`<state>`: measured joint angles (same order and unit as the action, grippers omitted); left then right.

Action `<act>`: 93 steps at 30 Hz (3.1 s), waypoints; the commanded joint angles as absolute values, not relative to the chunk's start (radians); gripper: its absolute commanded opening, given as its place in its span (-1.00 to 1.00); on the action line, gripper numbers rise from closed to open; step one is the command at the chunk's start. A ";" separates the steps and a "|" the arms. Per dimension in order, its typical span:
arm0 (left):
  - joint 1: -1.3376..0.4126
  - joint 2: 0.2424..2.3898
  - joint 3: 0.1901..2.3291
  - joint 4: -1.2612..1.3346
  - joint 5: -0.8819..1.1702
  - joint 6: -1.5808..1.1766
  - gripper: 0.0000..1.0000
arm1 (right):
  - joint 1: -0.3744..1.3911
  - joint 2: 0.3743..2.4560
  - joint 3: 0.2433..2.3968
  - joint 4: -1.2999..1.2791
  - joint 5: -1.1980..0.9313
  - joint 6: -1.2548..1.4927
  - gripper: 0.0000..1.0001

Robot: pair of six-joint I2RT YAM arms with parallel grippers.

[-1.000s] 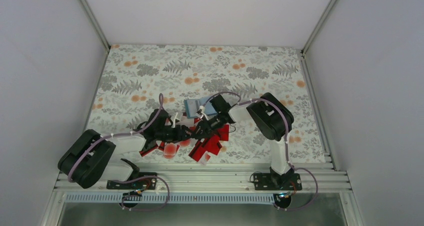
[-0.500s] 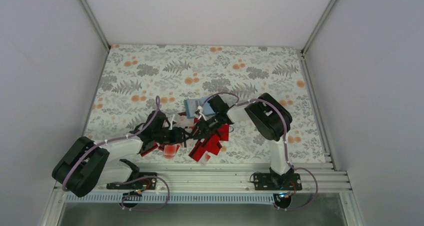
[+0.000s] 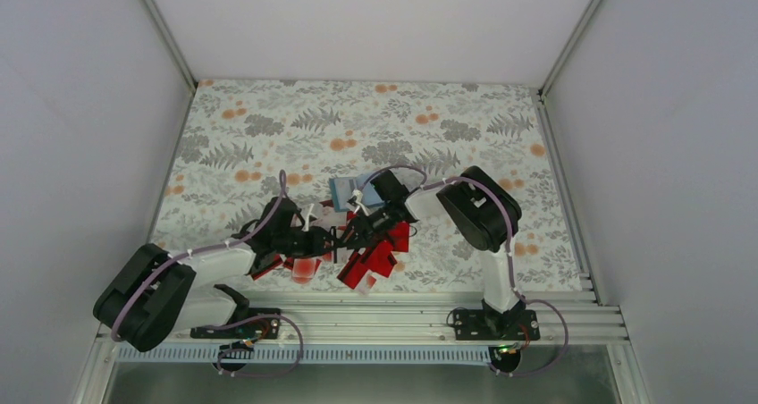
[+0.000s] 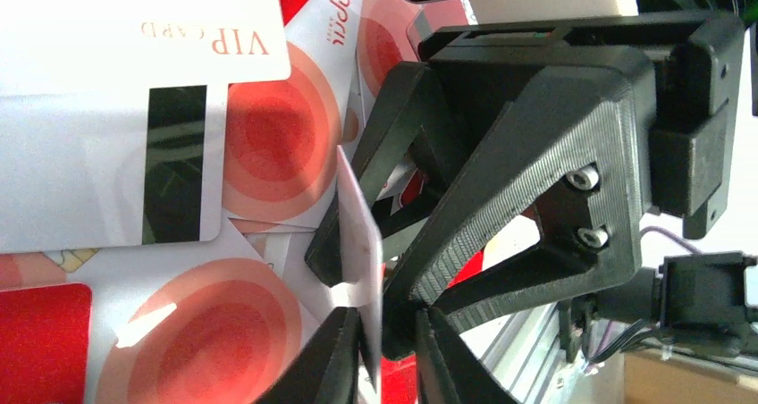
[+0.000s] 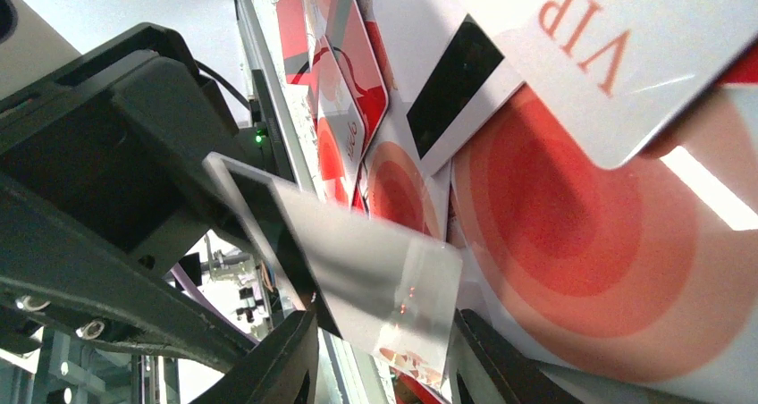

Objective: Put the credit cards into the card holder

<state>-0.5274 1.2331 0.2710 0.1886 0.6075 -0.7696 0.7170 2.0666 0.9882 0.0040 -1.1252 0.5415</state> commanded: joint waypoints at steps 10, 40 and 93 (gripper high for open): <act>-0.523 1.292 0.299 0.127 0.517 -0.736 -0.95 | 0.728 2.061 1.010 -0.071 -1.060 0.482 -0.24; -0.472 1.546 0.985 -0.207 0.395 -0.729 -0.95 | 0.328 1.856 1.291 -0.447 -0.748 0.449 -0.09; -0.376 1.870 1.031 -0.221 0.730 -0.687 -0.95 | 0.324 2.109 1.288 -0.367 -0.917 0.442 -0.31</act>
